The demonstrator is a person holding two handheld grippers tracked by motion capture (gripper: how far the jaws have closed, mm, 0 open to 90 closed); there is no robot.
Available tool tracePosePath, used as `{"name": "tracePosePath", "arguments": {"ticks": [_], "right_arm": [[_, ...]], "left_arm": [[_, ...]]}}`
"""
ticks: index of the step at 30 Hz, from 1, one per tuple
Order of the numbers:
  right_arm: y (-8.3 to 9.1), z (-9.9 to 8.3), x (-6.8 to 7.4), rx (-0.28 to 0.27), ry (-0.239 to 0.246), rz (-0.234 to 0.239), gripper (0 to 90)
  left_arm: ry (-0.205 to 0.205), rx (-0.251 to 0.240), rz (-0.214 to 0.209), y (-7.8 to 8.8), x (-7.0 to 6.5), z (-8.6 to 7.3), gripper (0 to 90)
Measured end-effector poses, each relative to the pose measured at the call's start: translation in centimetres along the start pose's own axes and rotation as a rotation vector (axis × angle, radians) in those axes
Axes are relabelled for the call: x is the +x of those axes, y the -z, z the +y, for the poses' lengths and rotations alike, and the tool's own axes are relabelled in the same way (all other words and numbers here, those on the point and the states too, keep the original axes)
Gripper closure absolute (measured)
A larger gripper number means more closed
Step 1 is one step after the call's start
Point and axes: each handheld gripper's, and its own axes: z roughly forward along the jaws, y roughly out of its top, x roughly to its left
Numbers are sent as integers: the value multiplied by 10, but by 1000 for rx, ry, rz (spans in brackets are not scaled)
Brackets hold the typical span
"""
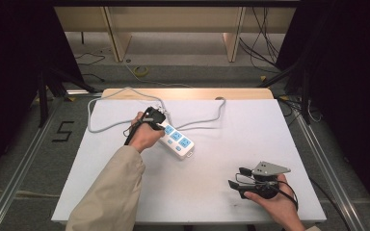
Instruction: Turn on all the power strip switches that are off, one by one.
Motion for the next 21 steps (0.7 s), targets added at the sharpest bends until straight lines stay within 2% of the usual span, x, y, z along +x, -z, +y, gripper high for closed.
{"name": "tracePosePath", "arguments": {"ticks": [7,14,21], "right_arm": [[0,0,0,3,7,0,334],[-1,0,0,3,6,0,334],[0,0,0,3,7,0,334]], "left_arm": [[0,-3,-14,5,-2,0,899],[-21,-2,-35,8,-9,1,899],[-16,-3,-45,8,-14,1,899]]}}
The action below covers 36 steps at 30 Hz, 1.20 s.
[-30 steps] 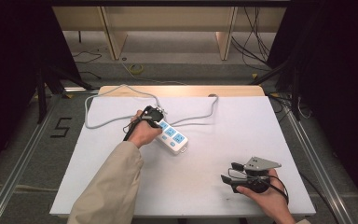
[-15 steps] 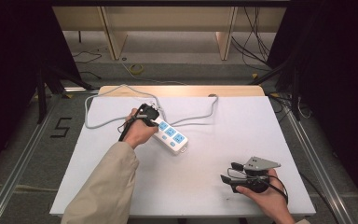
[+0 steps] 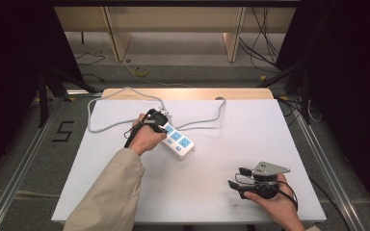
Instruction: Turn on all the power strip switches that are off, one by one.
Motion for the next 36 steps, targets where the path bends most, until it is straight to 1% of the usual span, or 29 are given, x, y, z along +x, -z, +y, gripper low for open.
{"name": "tracePosePath", "arguments": {"ticks": [9,13,14,18,22,26,27,36], "right_arm": [[0,0,0,0,0,0,334],[0,0,0,1,1,0,334],[0,0,0,1,1,0,334],[0,0,0,2,1,0,334],[0,0,0,3,1,1,334],[0,0,0,4,2,2,334],[0,0,0,3,1,2,334],[0,0,0,4,0,-2,334]], "left_arm": [[-10,7,-7,0,-4,1,899],[-2,8,-12,1,-5,0,900],[-7,13,-13,0,-5,0,899],[-3,12,-14,0,-6,-1,899],[-13,15,-19,1,-7,0,900],[-13,11,-21,1,-10,0,899],[-20,15,-24,2,-10,0,899],[-22,13,-29,3,-16,1,899]]}}
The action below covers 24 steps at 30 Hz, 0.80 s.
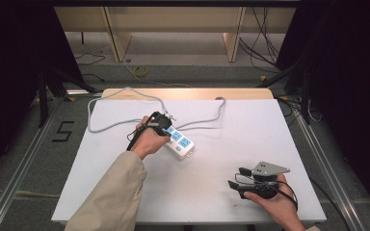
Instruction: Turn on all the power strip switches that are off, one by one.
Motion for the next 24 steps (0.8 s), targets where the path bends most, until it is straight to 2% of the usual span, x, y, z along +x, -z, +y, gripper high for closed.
{"name": "tracePosePath", "arguments": {"ticks": [16,24], "right_arm": [[0,0,0,-2,-1,-1,334],[0,0,0,-5,-3,-2,334]], "left_arm": [[-15,10,-15,1,-9,2,899],[-47,27,-36,-3,-19,4,899]]}}
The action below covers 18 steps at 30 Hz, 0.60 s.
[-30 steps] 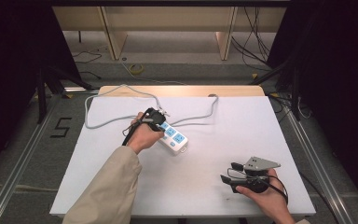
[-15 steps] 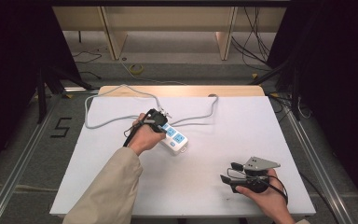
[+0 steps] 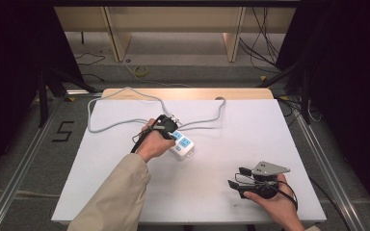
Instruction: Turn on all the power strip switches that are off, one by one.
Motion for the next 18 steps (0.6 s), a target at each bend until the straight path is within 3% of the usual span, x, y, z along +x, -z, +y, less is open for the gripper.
{"name": "tracePosePath", "arguments": {"ticks": [18], "right_arm": [[0,0,0,1,-2,1,334]], "left_arm": [[-24,30,-30,-10,-11,4,899]]}}
